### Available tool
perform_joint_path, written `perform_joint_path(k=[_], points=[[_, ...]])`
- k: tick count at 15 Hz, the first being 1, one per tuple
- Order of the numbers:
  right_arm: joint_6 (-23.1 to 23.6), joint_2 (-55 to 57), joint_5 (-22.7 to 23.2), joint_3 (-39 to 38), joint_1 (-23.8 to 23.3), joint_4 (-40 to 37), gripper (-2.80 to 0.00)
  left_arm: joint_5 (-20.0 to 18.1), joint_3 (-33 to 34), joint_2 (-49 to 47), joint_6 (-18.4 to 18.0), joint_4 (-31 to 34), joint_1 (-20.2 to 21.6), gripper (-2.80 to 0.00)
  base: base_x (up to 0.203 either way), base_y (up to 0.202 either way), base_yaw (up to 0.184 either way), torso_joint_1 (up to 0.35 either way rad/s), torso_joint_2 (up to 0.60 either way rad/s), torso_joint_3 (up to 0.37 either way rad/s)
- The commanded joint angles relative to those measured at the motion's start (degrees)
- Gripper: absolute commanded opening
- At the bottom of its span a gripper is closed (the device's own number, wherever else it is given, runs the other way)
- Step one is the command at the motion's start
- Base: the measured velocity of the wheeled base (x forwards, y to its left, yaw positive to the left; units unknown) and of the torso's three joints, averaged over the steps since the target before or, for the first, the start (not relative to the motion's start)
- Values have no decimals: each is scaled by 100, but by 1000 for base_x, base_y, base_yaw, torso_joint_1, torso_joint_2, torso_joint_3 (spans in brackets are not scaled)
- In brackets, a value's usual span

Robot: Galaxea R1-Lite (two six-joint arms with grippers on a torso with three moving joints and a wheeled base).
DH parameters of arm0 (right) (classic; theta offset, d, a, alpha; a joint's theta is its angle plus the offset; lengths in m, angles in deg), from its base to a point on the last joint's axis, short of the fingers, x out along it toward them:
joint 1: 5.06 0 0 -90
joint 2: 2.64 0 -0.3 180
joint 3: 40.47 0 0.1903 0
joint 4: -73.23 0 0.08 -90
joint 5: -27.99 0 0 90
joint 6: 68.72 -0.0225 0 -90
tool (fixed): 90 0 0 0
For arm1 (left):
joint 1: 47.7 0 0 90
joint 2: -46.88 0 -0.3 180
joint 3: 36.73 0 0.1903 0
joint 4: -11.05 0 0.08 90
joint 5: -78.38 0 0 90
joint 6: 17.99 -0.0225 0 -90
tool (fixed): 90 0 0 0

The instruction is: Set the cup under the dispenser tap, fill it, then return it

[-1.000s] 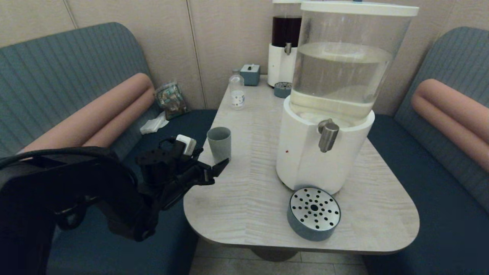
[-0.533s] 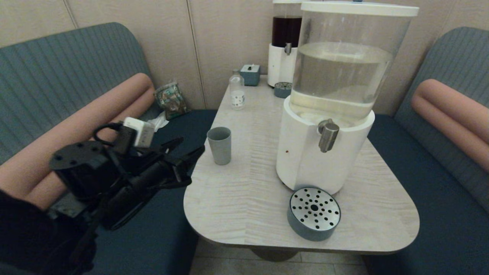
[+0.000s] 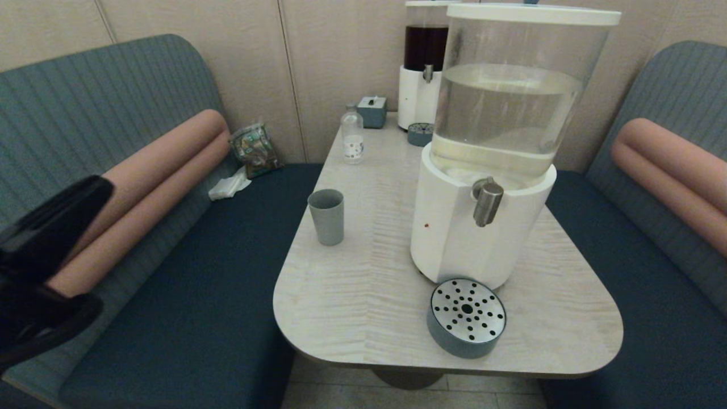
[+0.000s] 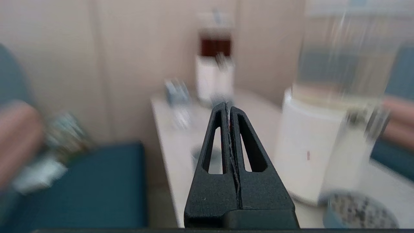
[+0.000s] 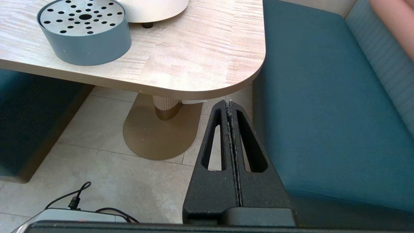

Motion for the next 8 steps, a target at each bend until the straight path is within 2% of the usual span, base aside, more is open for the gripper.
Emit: perform_joint_path(k=[1,3,4,6,8], points=[[5,-29,2,0,2,-2,-280,72,141,1911,20,591,184,-280,0,0,0,0,0,0],[5,-29,2,0,2,-2,-280,187,206,3301,30,1575,480,-280,0,0,0,0,0,0],[5,-29,2,0,2,-2,-280,235,249,3795,41,1746,632,-280,0,0,0,0,0,0],[5,-29,2,0,-2,-2,-280,237,427,4199,-61,2110,1243,-280,0,0,0,0,0,0],[5,-29,2,0,2,-9,-280,69,520,4939,-282,2998,1452,-280,0,0,0,0,0,0]])
